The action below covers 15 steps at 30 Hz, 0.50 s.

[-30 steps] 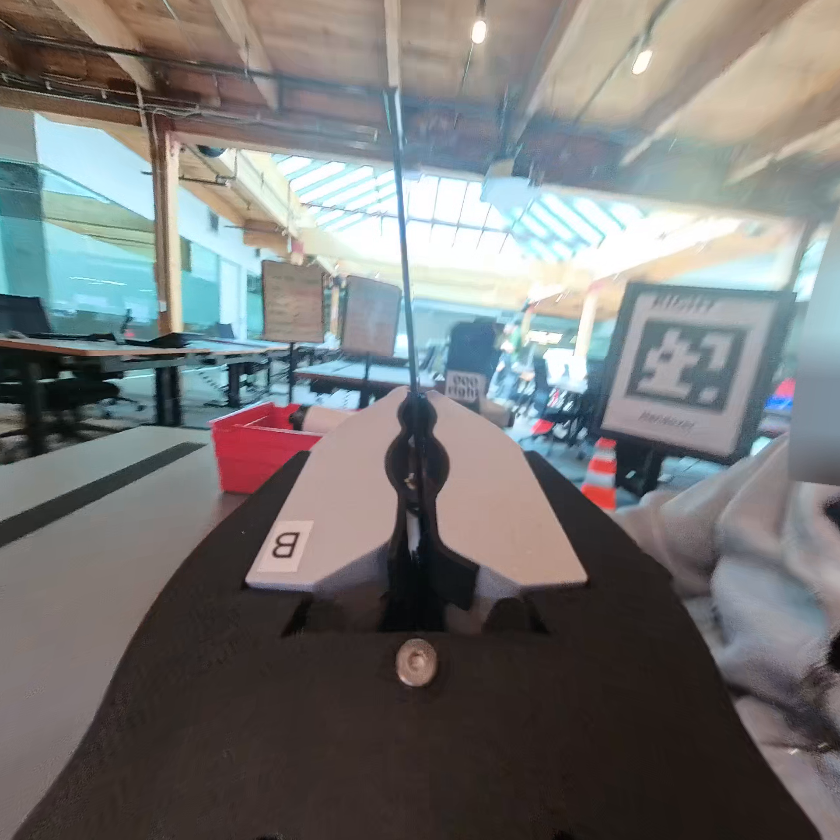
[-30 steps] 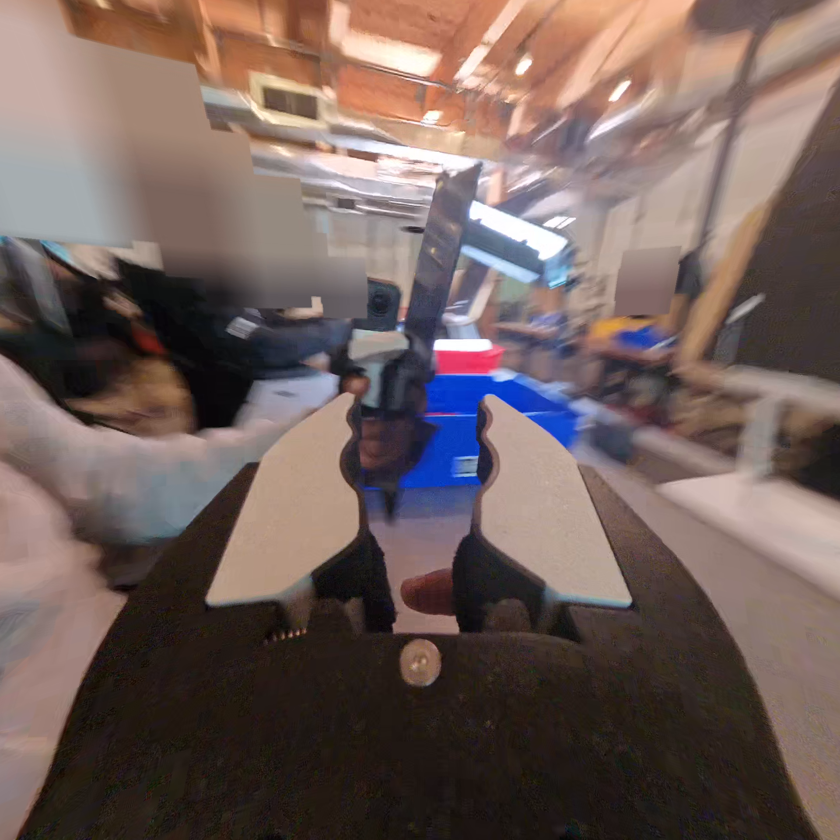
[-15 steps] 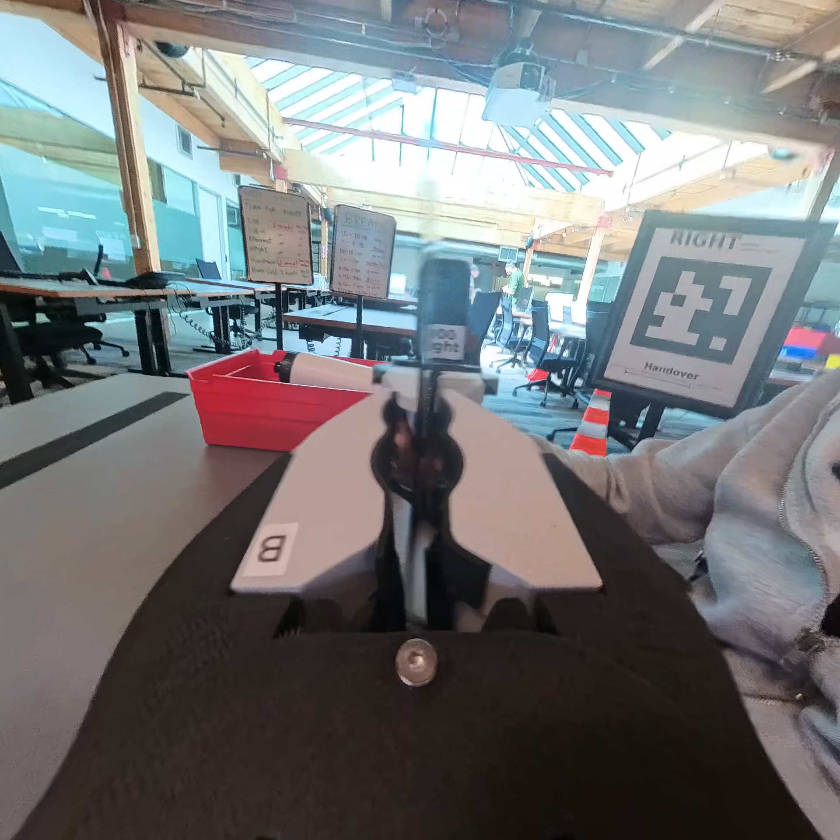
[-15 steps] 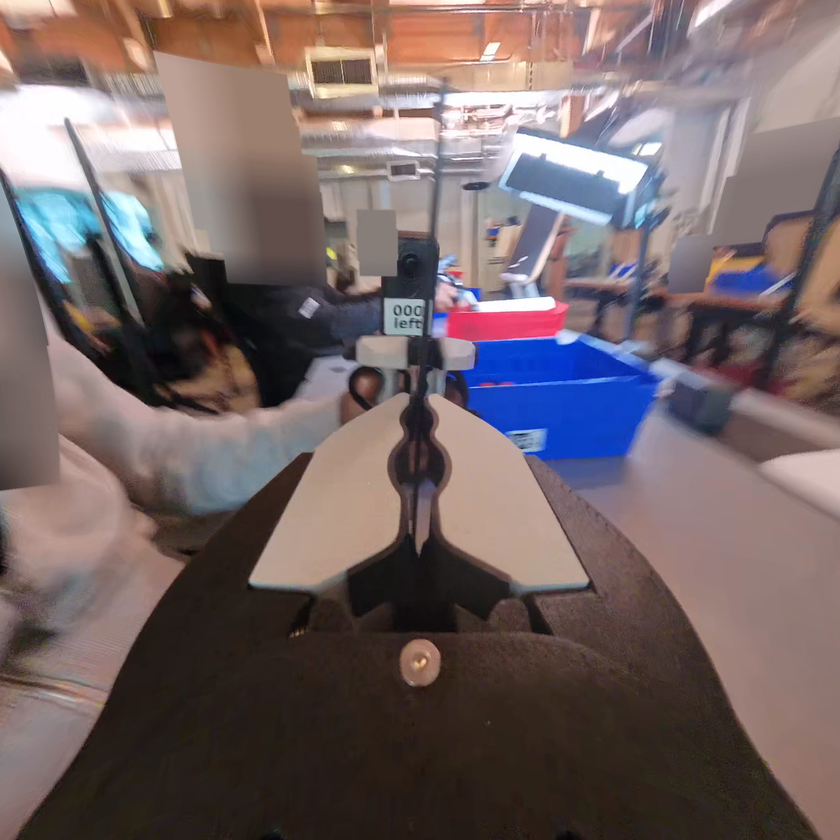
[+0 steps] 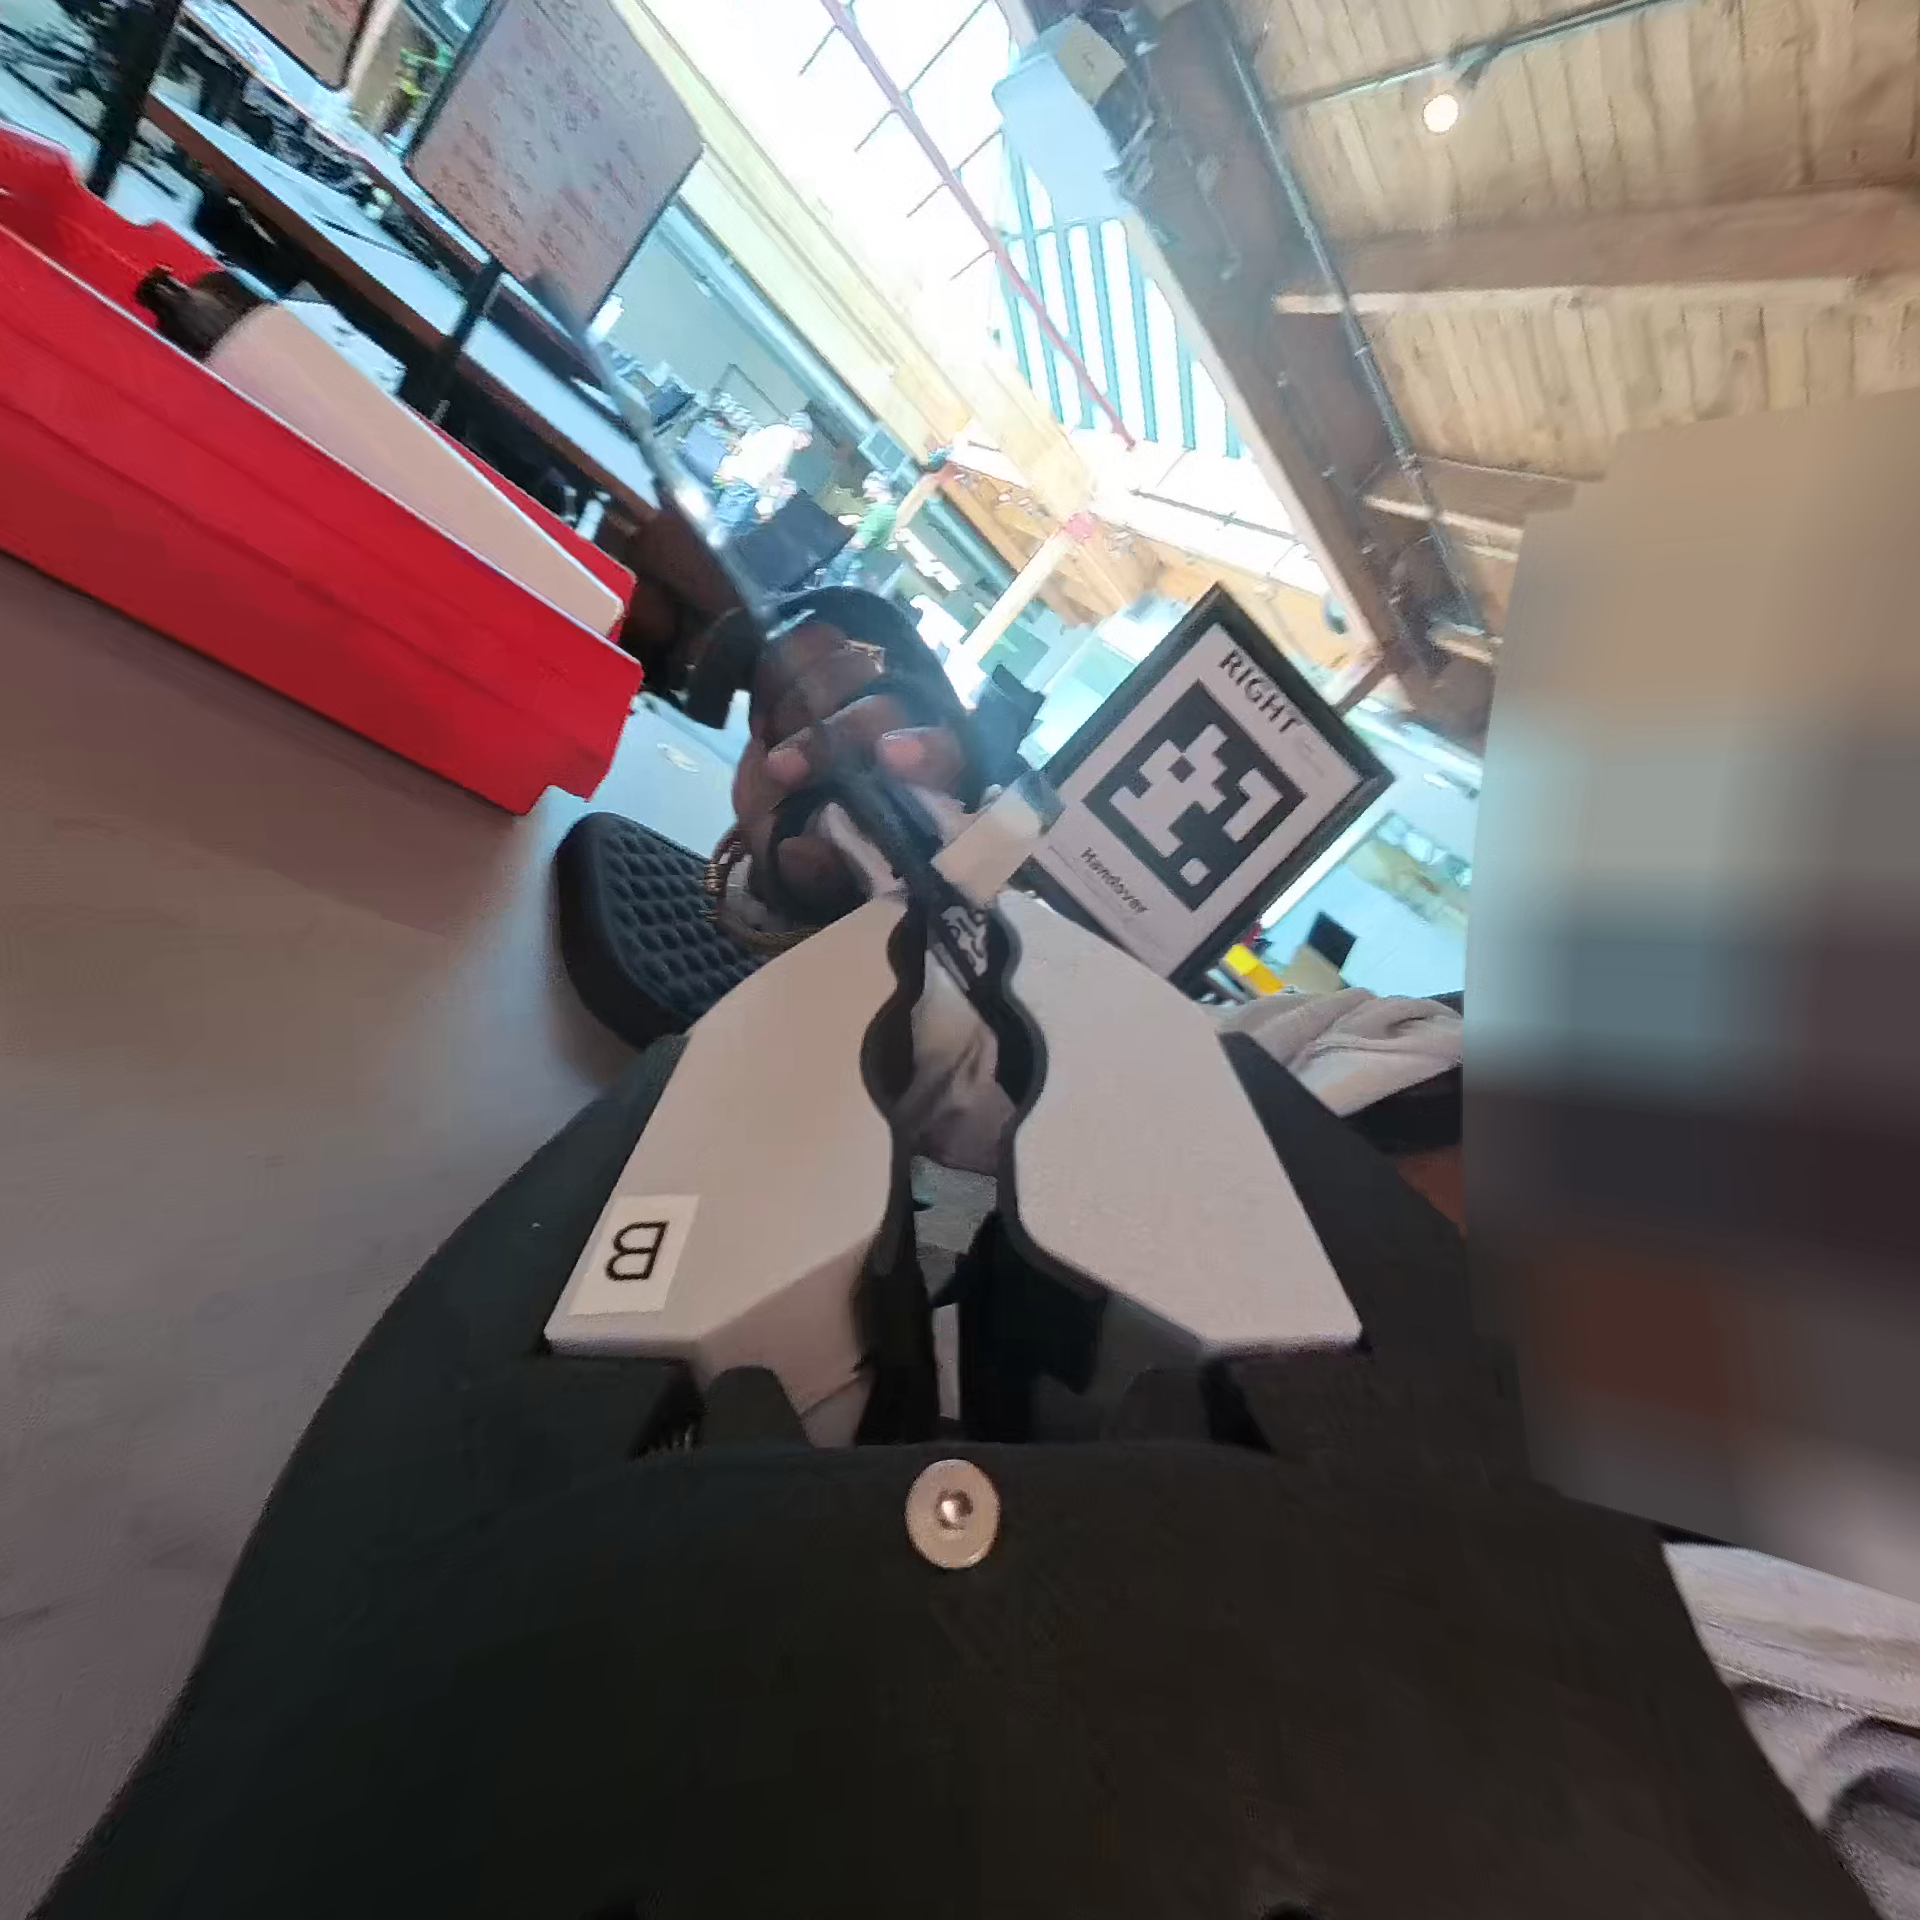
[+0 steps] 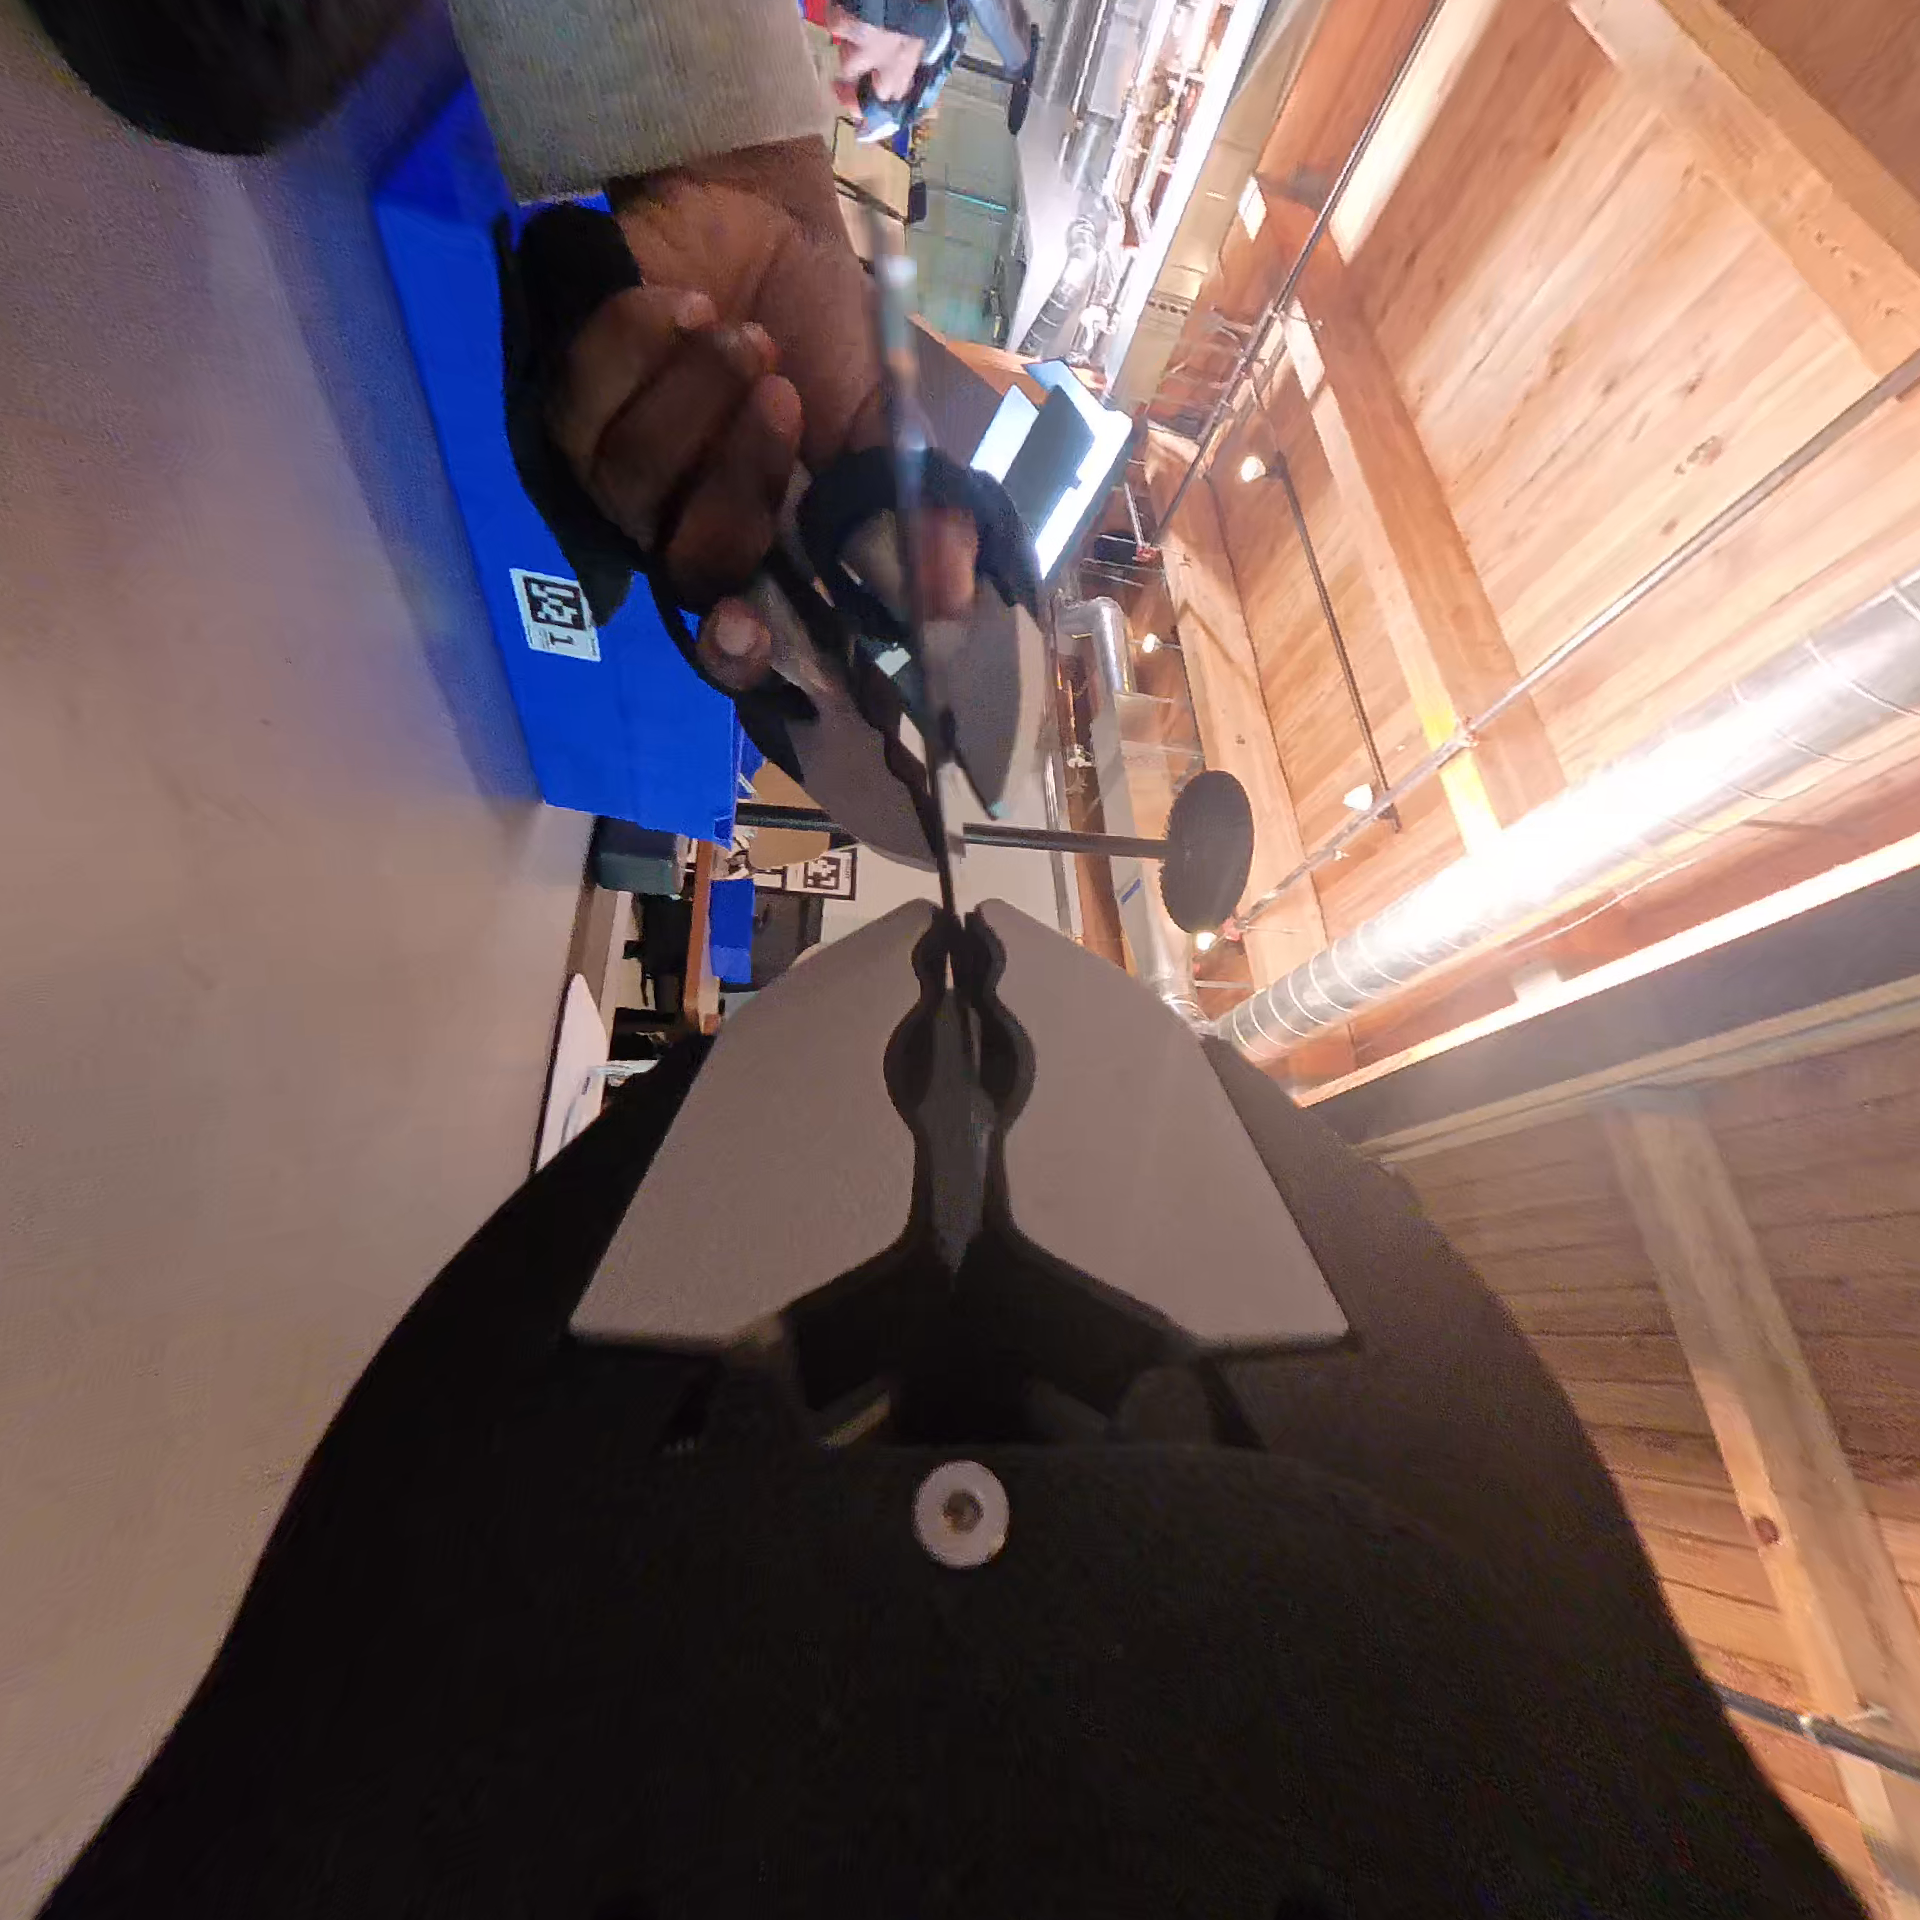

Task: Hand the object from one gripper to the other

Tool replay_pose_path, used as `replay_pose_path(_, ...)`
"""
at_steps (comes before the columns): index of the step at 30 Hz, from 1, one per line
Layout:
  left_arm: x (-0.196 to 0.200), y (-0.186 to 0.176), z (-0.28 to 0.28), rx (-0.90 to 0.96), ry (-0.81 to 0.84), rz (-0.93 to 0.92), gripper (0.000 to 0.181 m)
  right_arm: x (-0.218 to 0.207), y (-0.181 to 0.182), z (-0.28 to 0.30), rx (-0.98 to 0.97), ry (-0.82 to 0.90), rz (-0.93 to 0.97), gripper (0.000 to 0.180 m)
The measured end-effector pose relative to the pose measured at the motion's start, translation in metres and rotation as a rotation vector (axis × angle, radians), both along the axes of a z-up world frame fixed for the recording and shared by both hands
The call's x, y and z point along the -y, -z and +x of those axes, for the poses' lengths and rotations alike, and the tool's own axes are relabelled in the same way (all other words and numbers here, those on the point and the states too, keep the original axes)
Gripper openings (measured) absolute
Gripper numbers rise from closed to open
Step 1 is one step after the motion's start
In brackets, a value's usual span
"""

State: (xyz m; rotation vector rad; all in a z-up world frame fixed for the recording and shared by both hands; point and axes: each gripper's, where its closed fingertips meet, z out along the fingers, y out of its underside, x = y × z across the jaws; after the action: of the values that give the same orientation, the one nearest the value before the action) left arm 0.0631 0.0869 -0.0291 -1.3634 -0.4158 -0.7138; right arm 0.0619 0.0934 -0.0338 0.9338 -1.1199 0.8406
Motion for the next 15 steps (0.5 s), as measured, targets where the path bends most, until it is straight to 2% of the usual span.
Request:
replay_pose_path(1, 0.000, 0.001, -0.001, -0.027, -0.021, -0.008, 0.007, 0.000, -0.001, -0.001, 0.017, 0.004, -0.012, 0.006)
replay_pose_path(2, 0.000, -0.001, -0.004, -0.049, -0.051, -0.001, 0.003, -0.001, -0.003, -0.004, 0.054, 0.018, -0.047, 0.012)
replay_pose_path(4, 0.004, -0.014, -0.008, -0.125, -0.115, 0.074, 0.001, -0.006, -0.016, -0.010, 0.147, 0.025, -0.166, 0.036)
replay_pose_path(7, 0.016, -0.034, -0.017, -0.340, -0.315, 0.163, 0.002, -0.016, -0.032, -0.018, 0.489, -0.092, -0.328, 0.054)
replay_pose_path(9, 0.024, -0.048, -0.017, -0.479, -0.428, 0.227, 0.001, -0.019, -0.035, -0.024, 0.866, -0.234, -0.400, 0.053)
replay_pose_path(13, 0.027, -0.052, -0.016, -0.584, -0.500, 0.241, 0.000, -0.011, -0.034, -0.033, 1.825, -0.625, -0.489, 0.061)
replay_pose_path(15, 0.025, -0.049, -0.019, -0.575, -0.500, 0.231, 0.000, -0.008, -0.035, -0.032, 2.121, -0.800, -0.468, 0.059)
